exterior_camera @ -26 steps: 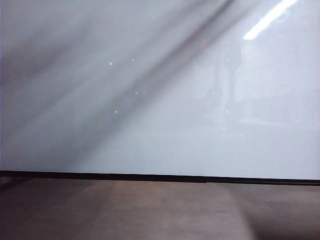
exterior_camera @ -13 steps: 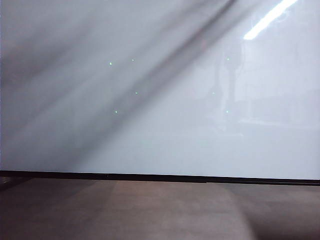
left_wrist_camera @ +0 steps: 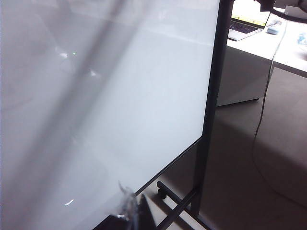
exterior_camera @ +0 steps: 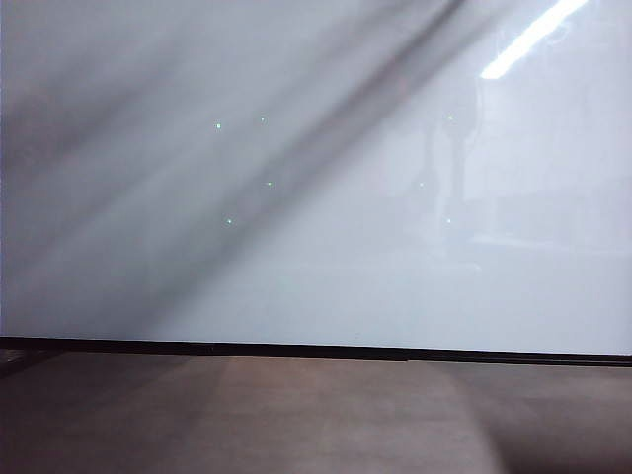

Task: Reach to the right to find the marker pen, pick it up, and write the number 0 on the whiteboard.

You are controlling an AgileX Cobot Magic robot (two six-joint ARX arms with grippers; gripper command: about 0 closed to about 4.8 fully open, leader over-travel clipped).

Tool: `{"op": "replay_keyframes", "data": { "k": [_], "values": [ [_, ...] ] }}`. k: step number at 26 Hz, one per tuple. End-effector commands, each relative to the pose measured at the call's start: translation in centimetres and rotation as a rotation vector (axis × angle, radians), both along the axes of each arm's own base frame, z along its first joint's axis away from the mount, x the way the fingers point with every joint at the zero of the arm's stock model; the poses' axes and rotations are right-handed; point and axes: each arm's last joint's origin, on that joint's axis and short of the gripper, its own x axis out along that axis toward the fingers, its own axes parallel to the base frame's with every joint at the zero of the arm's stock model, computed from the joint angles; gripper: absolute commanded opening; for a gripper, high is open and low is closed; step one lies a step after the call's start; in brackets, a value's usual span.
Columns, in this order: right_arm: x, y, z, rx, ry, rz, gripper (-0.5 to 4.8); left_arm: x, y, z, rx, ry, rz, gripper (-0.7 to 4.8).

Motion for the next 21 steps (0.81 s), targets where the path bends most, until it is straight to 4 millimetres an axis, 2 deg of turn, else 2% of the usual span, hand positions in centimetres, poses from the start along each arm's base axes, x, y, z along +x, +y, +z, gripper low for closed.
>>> {"op": "replay_keyframes", "data": {
  "k": [1, 21],
  "values": [
    [-0.1, -0.1, 0.4, 0.003, -0.030, -0.011, -0.02, -0.1, 0.1, 0.2, -0.004, -0.013, -0.003, -0.06],
    [0.5, -0.1, -1.2, -0.021, 0.099, -0.033, -0.02, -0.1, 0.1, 0.2, -0.003, -0.012, -0.003, -0.06]
  ]
}}
